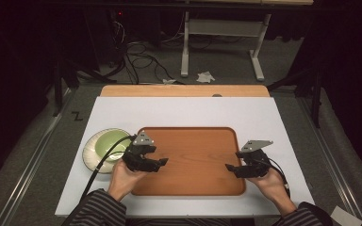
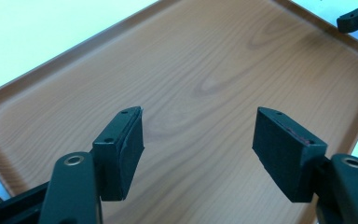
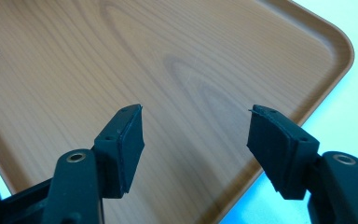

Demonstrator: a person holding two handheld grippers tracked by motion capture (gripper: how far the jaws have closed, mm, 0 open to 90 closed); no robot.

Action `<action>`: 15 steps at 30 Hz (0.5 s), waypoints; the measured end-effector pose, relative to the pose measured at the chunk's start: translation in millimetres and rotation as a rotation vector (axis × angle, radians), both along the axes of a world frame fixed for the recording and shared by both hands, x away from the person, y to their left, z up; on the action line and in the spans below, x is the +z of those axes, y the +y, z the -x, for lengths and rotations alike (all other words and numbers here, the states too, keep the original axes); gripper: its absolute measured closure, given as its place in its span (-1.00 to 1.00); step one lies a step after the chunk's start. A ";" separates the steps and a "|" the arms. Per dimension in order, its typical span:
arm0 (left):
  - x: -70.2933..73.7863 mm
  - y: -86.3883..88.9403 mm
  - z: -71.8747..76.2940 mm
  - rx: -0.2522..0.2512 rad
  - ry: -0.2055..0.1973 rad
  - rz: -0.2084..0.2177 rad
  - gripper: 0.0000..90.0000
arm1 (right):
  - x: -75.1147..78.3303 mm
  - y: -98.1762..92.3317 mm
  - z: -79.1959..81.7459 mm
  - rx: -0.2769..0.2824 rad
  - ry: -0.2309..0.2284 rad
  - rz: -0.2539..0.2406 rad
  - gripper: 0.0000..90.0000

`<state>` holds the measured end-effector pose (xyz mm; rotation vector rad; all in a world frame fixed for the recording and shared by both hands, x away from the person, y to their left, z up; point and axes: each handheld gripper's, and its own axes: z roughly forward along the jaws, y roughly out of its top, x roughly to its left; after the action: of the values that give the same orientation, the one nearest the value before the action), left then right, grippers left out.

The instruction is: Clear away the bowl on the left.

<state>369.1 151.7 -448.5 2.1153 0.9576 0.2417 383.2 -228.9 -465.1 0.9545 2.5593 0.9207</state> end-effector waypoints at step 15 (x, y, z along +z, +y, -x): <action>7.5 13.7 -1.3 0.037 -0.014 0.008 -0.28 | -0.6 -0.4 -1.2 -0.009 0.015 0.004 -0.17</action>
<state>370.5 165.5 -441.0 2.0874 0.9881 0.2706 384.4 -229.3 -465.7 0.9750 2.5657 0.9090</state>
